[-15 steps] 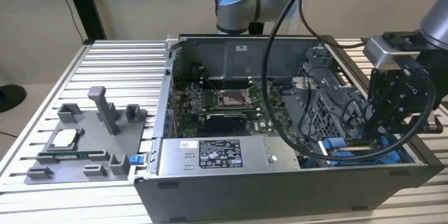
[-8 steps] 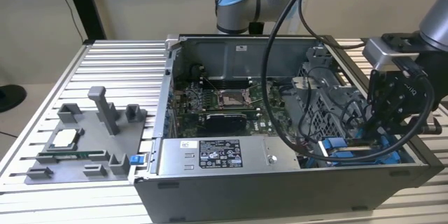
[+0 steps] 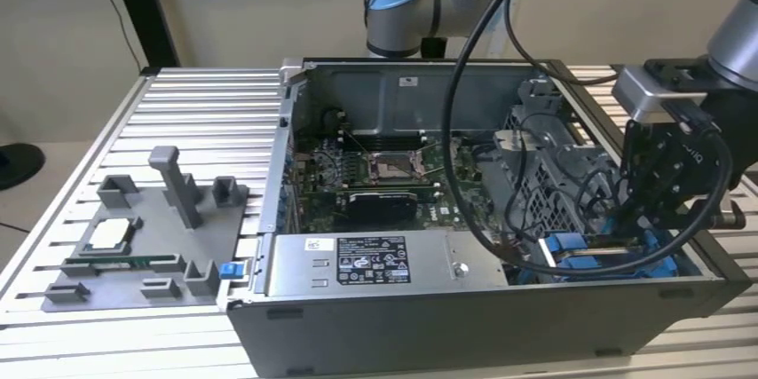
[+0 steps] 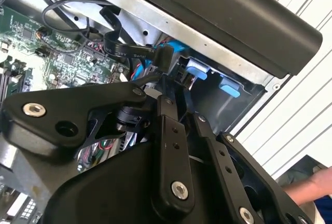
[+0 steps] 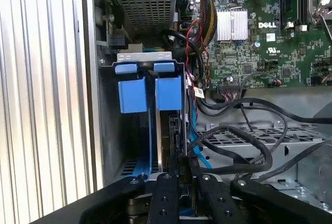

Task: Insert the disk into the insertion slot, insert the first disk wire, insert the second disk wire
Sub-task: 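Insert the first disk wire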

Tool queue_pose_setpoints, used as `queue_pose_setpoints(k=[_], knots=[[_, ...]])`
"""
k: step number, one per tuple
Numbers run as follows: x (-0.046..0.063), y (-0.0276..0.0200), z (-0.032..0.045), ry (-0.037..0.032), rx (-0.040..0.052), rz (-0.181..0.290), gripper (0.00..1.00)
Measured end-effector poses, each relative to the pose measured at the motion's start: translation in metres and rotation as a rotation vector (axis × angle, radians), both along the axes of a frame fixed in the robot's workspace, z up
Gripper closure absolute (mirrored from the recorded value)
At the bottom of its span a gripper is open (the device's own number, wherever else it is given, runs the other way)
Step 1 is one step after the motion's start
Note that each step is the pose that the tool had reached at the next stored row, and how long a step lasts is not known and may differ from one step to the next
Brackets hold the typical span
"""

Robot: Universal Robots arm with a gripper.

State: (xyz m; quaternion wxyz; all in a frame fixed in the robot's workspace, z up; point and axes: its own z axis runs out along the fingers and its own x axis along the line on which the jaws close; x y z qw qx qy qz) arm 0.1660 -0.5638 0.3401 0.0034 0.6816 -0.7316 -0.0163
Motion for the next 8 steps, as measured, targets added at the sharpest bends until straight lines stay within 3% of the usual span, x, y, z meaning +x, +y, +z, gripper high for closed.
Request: queue_pose_setpoints(k=[8], knots=[[-0.0002, 0.0, -0.004, -0.0009, 0.0003, 0.0, 1.0]])
